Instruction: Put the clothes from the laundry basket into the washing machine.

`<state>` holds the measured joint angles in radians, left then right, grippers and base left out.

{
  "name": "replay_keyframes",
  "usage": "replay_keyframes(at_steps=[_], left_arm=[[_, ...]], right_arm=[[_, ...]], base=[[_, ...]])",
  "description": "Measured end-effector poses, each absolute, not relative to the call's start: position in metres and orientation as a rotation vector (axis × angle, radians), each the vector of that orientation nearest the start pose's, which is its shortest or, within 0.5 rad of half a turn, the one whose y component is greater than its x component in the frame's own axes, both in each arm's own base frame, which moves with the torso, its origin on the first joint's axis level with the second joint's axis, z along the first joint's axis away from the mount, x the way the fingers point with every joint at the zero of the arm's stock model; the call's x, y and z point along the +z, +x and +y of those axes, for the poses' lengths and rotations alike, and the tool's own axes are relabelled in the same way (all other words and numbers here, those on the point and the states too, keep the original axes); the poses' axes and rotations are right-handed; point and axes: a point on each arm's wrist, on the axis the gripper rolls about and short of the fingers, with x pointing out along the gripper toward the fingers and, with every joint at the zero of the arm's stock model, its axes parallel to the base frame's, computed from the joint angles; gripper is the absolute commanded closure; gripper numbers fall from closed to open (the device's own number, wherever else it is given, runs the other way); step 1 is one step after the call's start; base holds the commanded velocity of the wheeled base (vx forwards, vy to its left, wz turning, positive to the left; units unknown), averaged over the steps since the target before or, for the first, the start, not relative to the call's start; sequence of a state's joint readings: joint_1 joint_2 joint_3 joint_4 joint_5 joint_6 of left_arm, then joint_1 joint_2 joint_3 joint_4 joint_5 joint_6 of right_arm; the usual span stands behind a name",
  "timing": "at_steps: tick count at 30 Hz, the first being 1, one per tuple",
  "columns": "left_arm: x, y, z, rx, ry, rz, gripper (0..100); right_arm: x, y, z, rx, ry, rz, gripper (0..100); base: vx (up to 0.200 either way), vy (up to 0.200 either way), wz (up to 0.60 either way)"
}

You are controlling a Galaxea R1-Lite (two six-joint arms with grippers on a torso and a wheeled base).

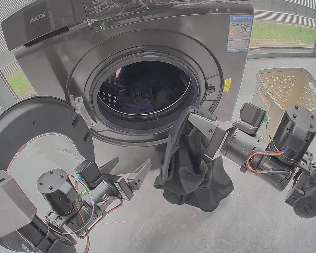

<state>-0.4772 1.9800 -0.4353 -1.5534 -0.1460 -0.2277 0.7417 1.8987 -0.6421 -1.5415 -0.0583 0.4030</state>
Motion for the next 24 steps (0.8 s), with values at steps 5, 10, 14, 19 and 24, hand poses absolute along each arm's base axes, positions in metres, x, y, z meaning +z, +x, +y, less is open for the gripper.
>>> replay_keyframes(at_steps=[5,10,14,19,24], left_arm=[[0.099,0.265,-0.142,-0.623,-0.210,0.078,0],[0.095,0.263,-0.144,-0.630,-0.205,0.097,0],[0.089,0.256,-0.145,-0.642,-0.193,0.132,0],[0.080,0.242,-0.149,-0.690,-0.162,0.181,0],[0.077,0.230,-0.164,-0.779,-0.130,0.196,0]], right_arm=[[0.171,0.240,0.213,0.714,0.496,-0.136,100],[0.174,0.245,0.209,0.694,0.473,-0.160,100],[0.177,0.249,0.208,0.659,0.472,-0.183,100],[0.182,0.253,0.211,0.637,0.480,-0.206,100],[0.184,0.258,0.215,0.620,0.491,-0.222,100]], base=[[0.000,0.000,0.00],[0.000,0.000,0.00],[0.000,0.000,0.00],[0.000,0.000,0.00],[0.000,0.000,0.00]])
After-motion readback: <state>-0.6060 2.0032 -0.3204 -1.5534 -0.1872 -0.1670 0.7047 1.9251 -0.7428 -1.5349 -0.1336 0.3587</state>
